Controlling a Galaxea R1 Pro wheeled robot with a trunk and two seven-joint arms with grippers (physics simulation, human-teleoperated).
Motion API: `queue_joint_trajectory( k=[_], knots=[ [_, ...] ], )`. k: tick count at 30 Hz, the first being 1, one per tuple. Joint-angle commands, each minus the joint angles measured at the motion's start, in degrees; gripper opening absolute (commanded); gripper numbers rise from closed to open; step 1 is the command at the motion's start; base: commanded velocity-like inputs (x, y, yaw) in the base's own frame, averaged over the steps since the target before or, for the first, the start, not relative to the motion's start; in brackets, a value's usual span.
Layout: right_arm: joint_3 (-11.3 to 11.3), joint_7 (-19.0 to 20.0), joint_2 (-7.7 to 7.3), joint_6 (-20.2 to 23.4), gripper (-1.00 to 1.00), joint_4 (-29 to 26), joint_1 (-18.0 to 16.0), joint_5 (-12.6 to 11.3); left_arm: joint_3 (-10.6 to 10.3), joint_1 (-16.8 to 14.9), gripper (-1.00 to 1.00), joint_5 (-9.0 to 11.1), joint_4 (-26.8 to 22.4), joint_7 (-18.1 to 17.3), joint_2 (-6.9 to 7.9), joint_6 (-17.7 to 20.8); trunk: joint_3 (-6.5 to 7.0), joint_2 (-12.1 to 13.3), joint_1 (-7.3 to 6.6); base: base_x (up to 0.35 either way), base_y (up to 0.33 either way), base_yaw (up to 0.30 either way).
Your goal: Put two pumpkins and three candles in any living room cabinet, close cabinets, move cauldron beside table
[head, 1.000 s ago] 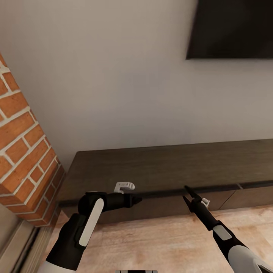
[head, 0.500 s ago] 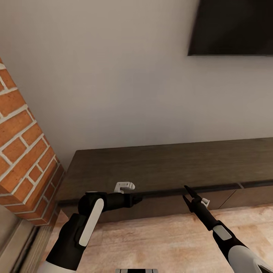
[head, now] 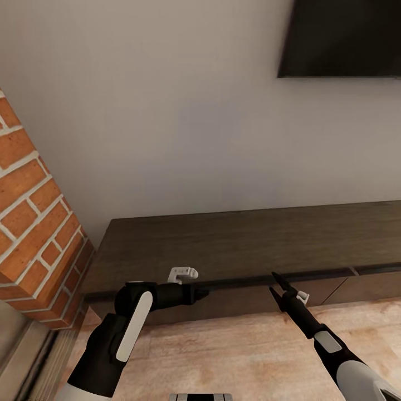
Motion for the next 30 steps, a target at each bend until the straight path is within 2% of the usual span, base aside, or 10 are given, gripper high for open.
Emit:
queue_joint_trajectory(
  k=[1,30],
  knots=[
    [0.04,0.09,-0.02,0.49,1.00,0.04,-0.03,-0.41,0.06,-0.03,1.00,-0.59,-0.03,-0.59,-0.03,0.20,-0.05,-0.02,-0.01,0.000,0.000,0.000],
    [0.26,-0.59,-0.06,0.39,1.00,-0.13,-0.03,-0.25,0.05,-0.03,1.00,-0.59,-0.03,-0.59,-0.02,0.20,-0.05,-0.02,-0.01,0.000,0.000,0.000]
  ],
)
